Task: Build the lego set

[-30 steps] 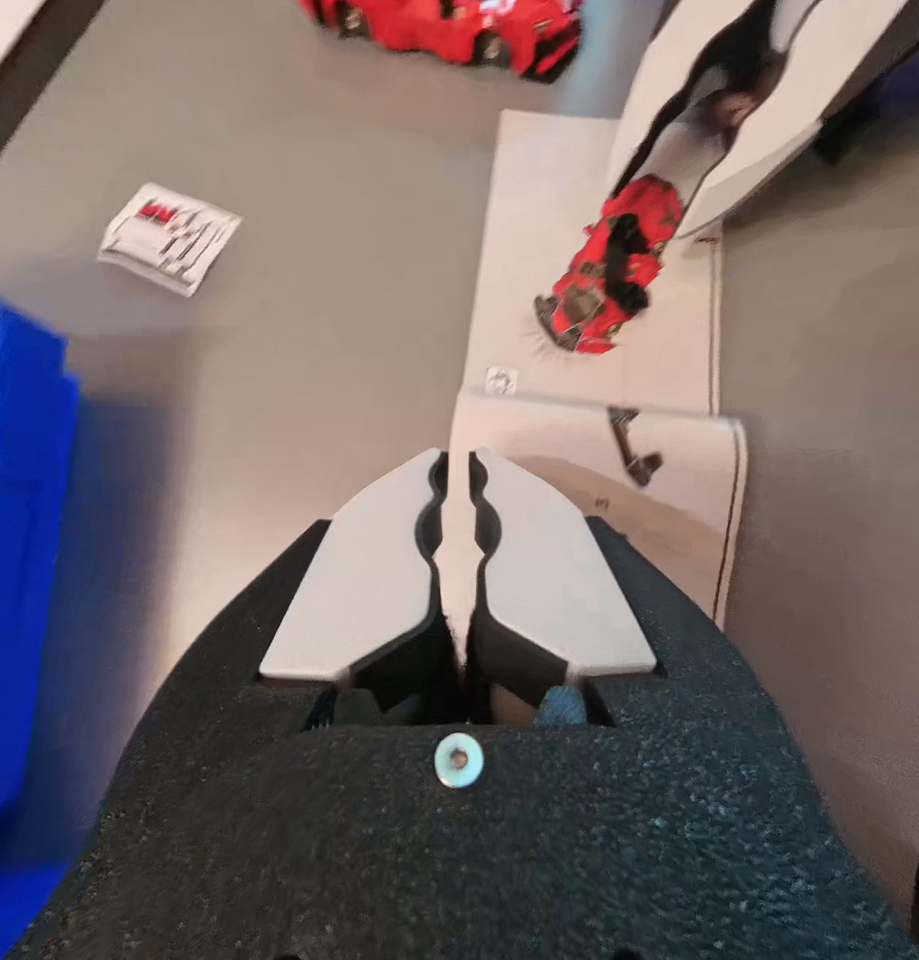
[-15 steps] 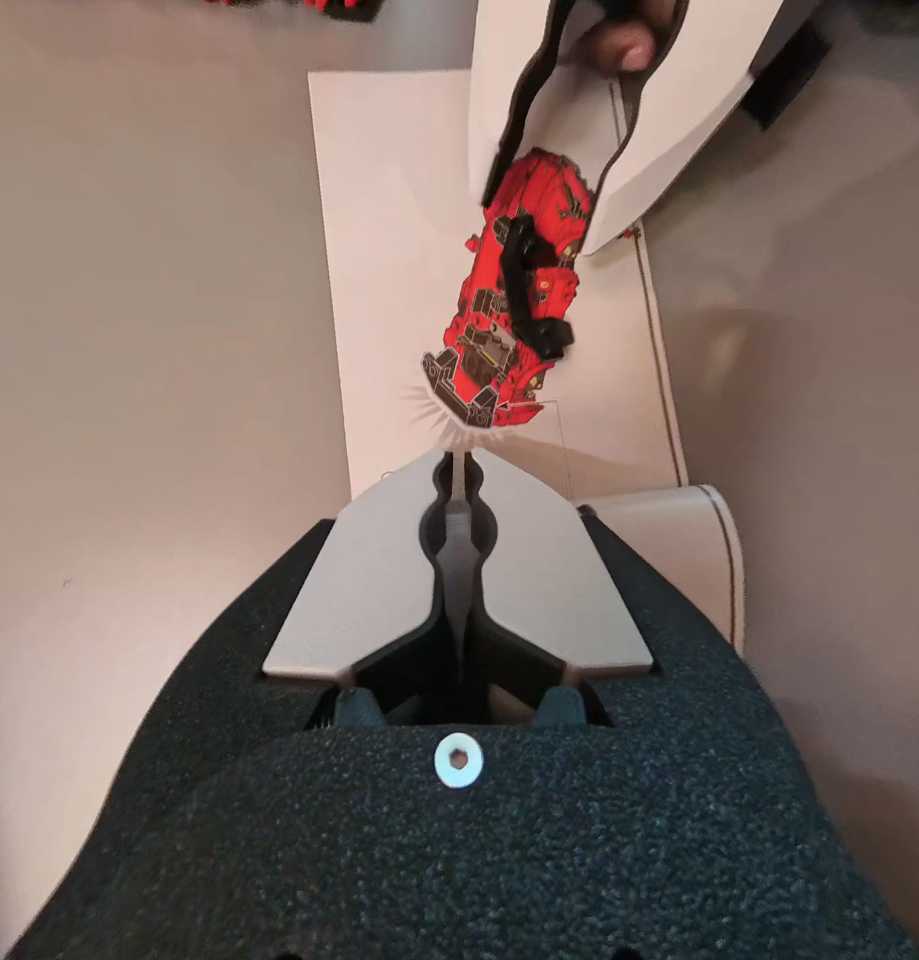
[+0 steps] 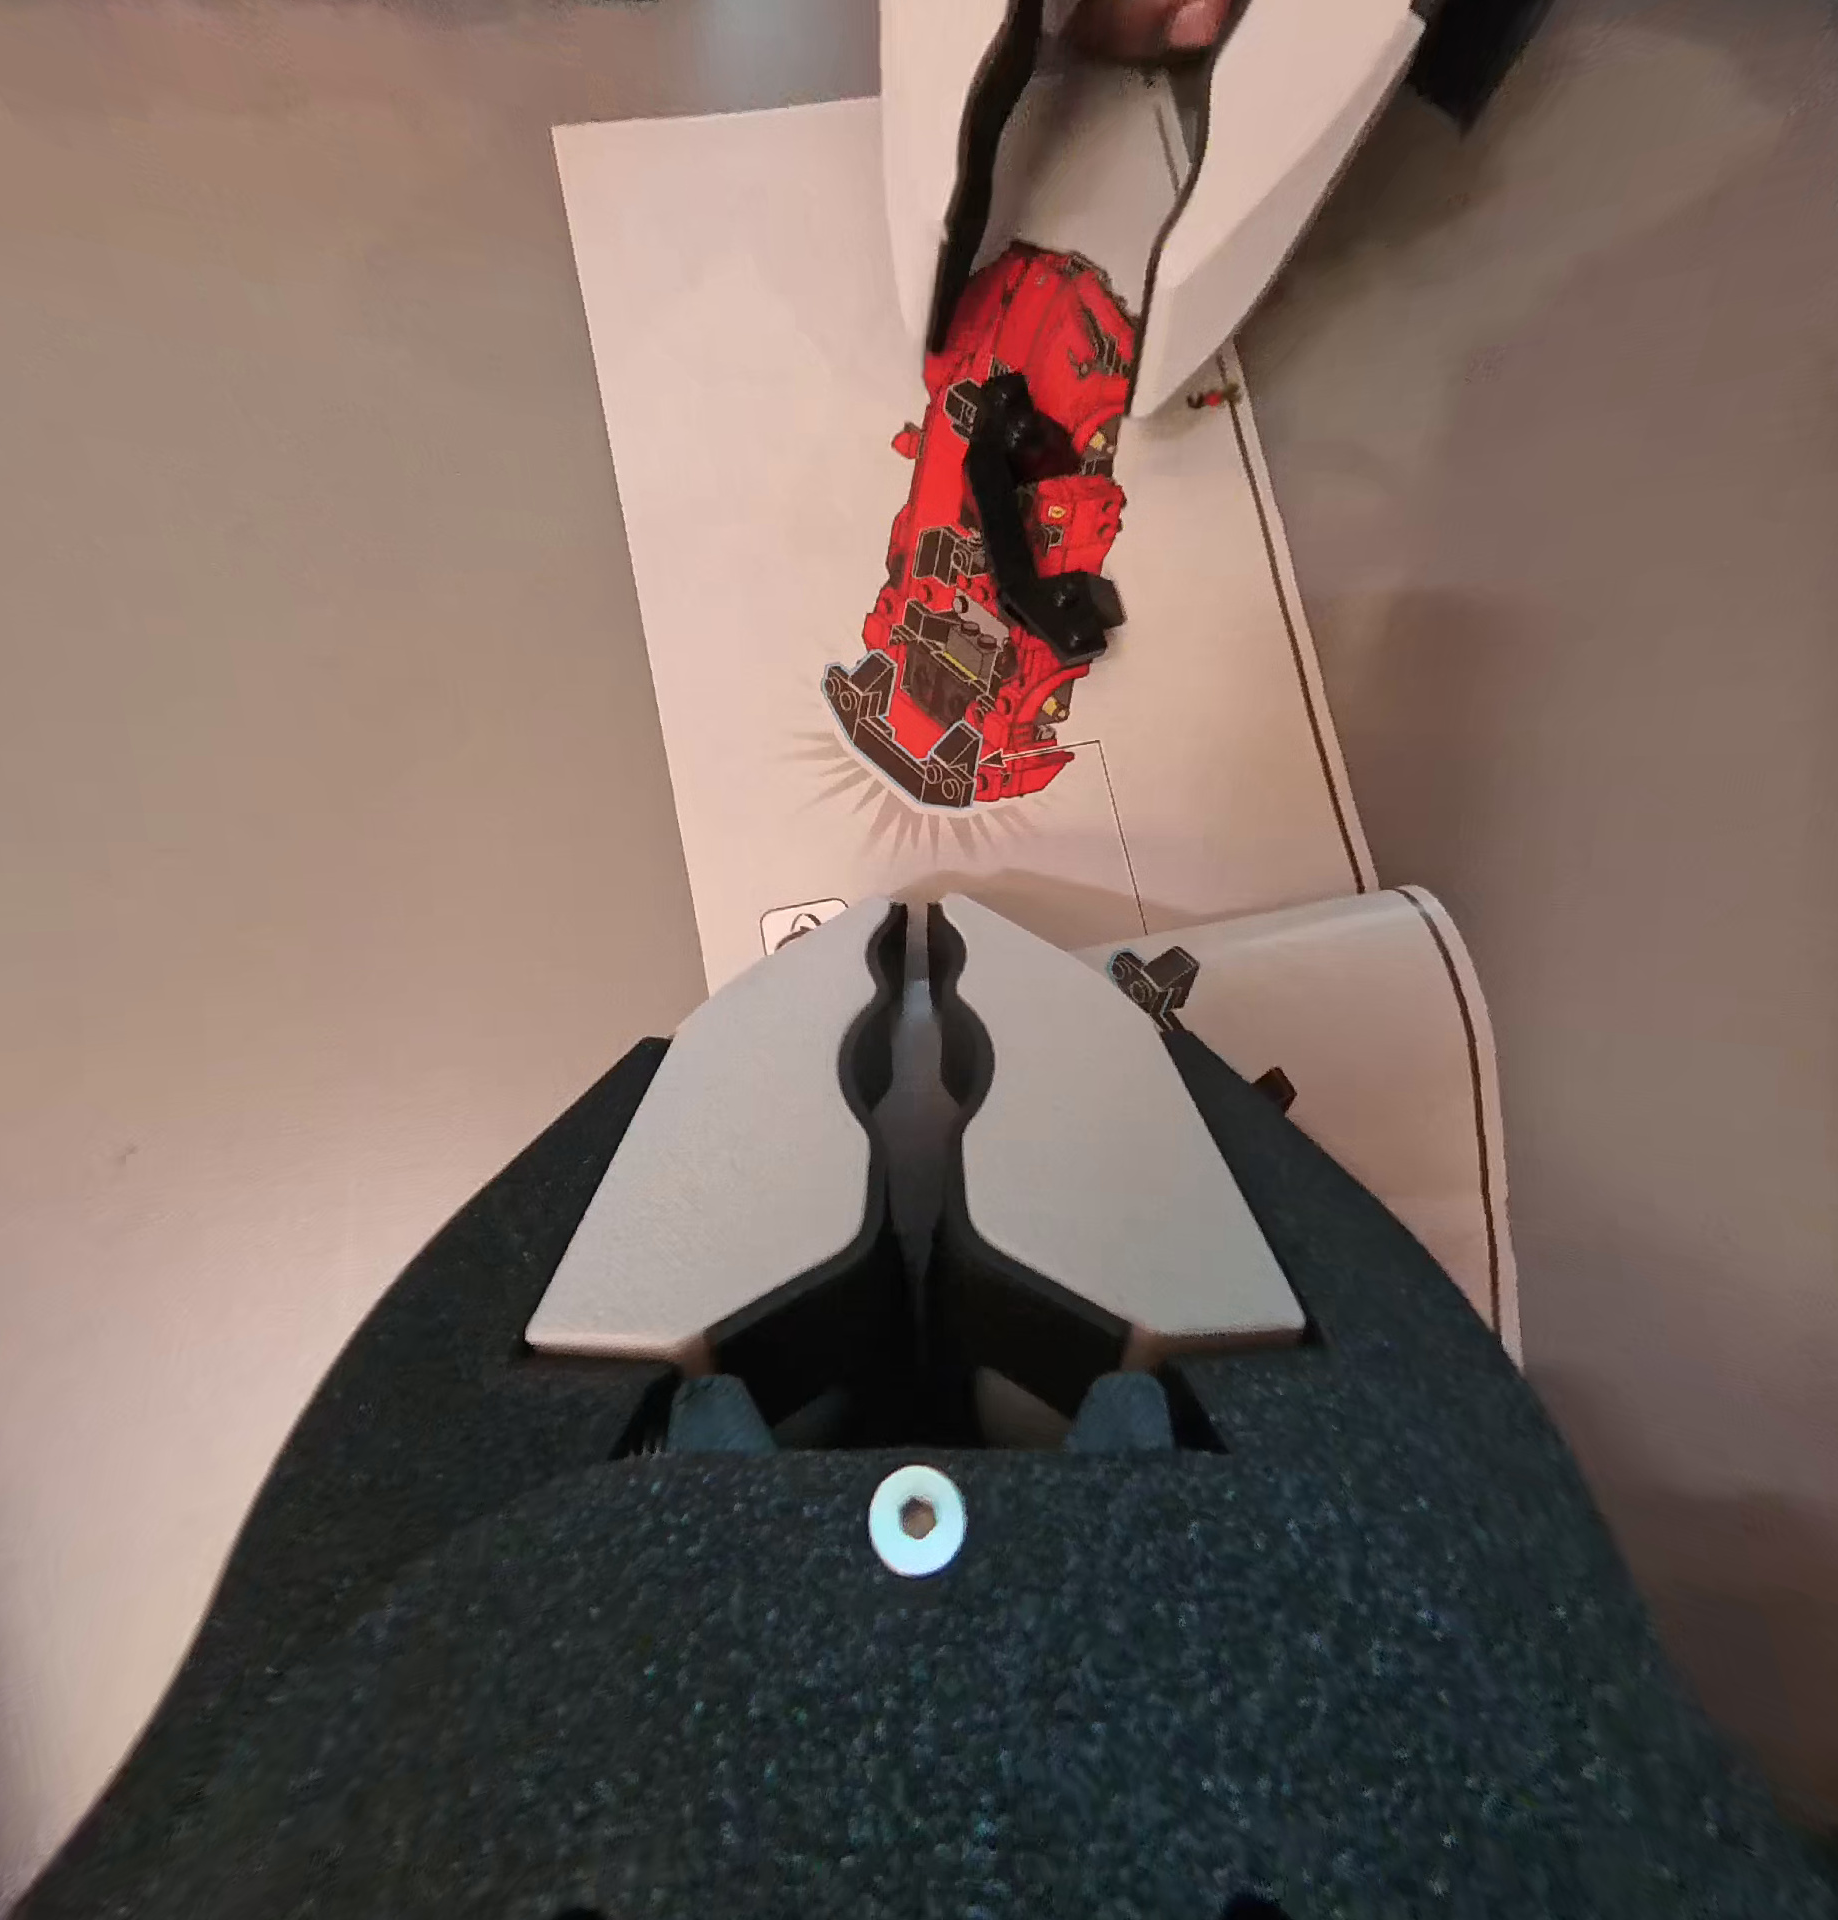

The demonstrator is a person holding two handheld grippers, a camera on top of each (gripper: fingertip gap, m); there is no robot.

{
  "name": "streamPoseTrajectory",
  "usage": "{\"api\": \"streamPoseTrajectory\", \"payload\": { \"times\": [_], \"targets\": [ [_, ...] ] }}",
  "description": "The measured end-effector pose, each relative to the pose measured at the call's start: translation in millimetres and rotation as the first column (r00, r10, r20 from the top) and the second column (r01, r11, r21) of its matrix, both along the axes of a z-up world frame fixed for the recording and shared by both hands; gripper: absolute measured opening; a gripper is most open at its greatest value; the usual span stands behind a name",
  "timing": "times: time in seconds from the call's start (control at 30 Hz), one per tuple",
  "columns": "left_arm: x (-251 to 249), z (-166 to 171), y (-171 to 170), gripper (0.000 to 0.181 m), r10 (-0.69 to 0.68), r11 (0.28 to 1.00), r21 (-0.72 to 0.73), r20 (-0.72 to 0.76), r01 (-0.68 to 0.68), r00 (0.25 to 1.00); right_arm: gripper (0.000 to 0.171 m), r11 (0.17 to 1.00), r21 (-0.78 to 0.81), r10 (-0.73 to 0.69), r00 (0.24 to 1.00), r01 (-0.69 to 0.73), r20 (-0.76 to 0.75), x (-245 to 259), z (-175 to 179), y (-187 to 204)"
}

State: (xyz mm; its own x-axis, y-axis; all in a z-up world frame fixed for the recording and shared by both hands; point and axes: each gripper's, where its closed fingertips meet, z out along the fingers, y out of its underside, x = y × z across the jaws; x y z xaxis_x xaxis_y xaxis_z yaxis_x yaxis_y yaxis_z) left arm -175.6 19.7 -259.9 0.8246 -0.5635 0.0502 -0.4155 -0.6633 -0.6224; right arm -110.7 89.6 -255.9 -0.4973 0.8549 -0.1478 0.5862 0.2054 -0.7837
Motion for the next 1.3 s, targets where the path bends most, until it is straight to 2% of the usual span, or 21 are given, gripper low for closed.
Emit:
{"api": "streamPoseTrajectory", "payload": {
  "times": [0.23,0.37,0.43,0.5,0.53,0.6,0.63,0.7,0.8,0.97,1.07,1.17,1.3],
  "targets": [
    [-0.1,-0.7,-13.8,0.002,-0.08,0.996,-0.038,0.012,0.08,0.997,0.036,0.977,0.121,-0.183,0.982,0.176,0.043,22.8,-4.6,30.0],
    [-4.7,-0.7,-25.1,0.001,-0.087,0.992,-0.095,0.013,0.088,0.996,0.039,0.982,0.06,-0.184,0.982,0.181,0.045,24.8,-4.1,18.8],
    [-7.4,-0.6,-32.6,0.001,-0.087,0.987,-0.134,0.014,0.088,0.996,0.043,0.988,0.05,-0.151,0.986,0.148,0.065,23.0,-3.5,9.7],
    [-9.4,-0.1,-35.8,0.001,-0.077,0.986,-0.143,0.026,0.08,0.997,0.063,0.964,0.084,-0.255,0.966,0.25,0.045,13.6,6.8,21.5],
    [-9.3,0.2,-36.3,0.001,-0.073,0.987,-0.143,0.038,0.078,0.997,0.073,0.931,0.102,-0.353,0.936,0.35,0.009,6.0,18.0,37.0],
    [-7.6,0.4,-38.5,0.0,-0.075,0.984,-0.157,0.055,0.082,0.996,0.091,0.798,0.146,-0.583,0.81,0.585,-0.062,-7.2,44.1,83.3],
    [-7.1,0.2,-40.3,0.0,-0.076,0.982,-0.168,0.057,0.085,0.995,0.099,0.741,0.172,-0.646,0.759,0.649,-0.084,-12.1,54.1,101.1],
    [-6.3,-0.1,-46.1,0.0,-0.088,0.976,-0.193,0.064,0.099,0.994,0.106,0.637,0.277,-0.734,0.676,0.719,-0.066,-17.5,55.5,133.9],
    [-5.3,0.2,-55.3,0.0,-0.111,0.969,-0.21,0.092,0.128,0.99,0.112,0.589,0.351,-0.793,0.604,0.727,0.081,-18.9,29.2,148.1],
    [8.2,1.5,-58.8,0.0,-0.166,0.958,-0.209,0.146,0.195,0.975,0.112,0.584,0.36,-0.81,0.554,0.728,0.193,-18.3,0.8,149.6],
    [22.0,2.0,-56.5,0.0,-0.193,0.95,-0.211,0.186,0.231,0.963,0.102,0.589,0.357,-0.808,0.538,0.725,0.24,-15.9,-10.0,153.5],
    [36.6,2.4,-53.4,0.0,-0.223,0.942,-0.197,0.233,0.27,0.947,0.085,0.639,0.319,-0.769,0.591,0.7,0.243,-19.8,-9.7,150.0],
    [50.1,3.5,-52.5,0.001,-0.262,0.929,-0.183,0.292,0.322,0.92,0.084,0.719,0.321,-0.692,0.681,0.617,0.239,-23.7,-10.2,136.0]
  ]
}}
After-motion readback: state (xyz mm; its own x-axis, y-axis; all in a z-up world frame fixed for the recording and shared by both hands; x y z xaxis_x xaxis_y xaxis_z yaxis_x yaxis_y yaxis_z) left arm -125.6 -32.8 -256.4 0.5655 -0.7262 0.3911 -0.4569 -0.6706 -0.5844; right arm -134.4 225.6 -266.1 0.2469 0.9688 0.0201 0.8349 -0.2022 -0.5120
